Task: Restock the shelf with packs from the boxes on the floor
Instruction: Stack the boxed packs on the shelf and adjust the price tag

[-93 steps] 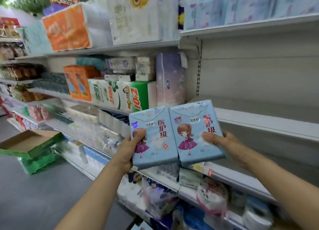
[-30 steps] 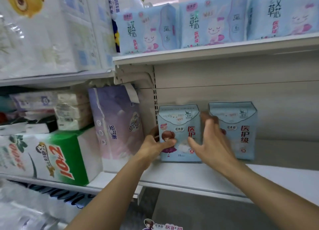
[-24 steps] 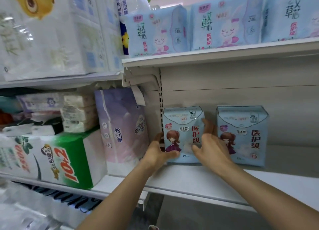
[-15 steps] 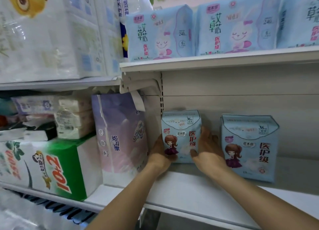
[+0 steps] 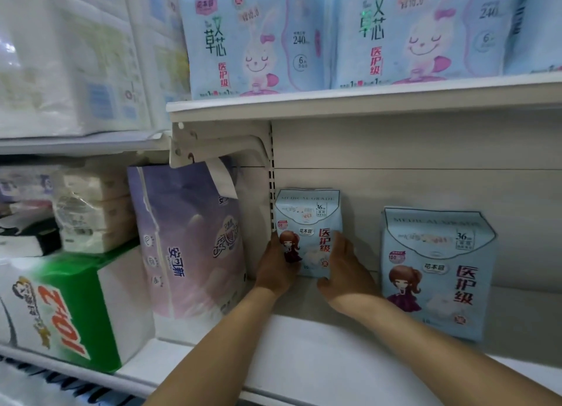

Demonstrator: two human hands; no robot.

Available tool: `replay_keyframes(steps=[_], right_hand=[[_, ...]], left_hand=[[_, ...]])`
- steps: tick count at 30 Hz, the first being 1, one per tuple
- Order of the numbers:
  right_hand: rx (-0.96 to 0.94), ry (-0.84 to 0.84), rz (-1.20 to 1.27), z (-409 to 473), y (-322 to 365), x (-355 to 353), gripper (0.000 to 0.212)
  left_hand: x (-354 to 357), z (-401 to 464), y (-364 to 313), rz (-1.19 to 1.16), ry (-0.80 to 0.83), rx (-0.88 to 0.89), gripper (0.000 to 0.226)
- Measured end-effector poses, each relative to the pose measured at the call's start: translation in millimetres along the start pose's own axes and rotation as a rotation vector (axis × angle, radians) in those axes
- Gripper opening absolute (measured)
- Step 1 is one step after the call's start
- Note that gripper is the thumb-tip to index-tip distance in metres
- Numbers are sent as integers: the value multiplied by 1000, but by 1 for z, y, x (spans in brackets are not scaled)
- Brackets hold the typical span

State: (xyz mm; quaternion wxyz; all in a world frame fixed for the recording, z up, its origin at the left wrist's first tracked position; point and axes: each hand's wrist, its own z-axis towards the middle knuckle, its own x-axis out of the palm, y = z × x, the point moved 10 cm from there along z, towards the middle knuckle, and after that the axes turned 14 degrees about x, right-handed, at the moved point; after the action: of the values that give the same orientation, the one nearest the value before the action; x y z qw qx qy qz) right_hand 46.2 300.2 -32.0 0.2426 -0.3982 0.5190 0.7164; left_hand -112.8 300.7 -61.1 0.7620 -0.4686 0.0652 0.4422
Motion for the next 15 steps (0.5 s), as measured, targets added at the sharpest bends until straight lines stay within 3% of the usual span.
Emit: replay_keyframes(steps=[6, 10, 13, 15], right_hand=[[-3, 30, -35, 1, 2, 0, 96], [-21, 35, -79, -12, 8, -6, 94], [-132, -14, -46, -34, 19, -23, 73], [-209, -60, -1, -53, 24, -38, 55]], left_hand=[[8, 7, 16, -59, -19, -23, 63], [0, 2, 31, -87, -131, -108, 87], [-16, -12, 14, -109, -199, -177, 95], [-21, -18, 4, -160, -257, -177, 87]])
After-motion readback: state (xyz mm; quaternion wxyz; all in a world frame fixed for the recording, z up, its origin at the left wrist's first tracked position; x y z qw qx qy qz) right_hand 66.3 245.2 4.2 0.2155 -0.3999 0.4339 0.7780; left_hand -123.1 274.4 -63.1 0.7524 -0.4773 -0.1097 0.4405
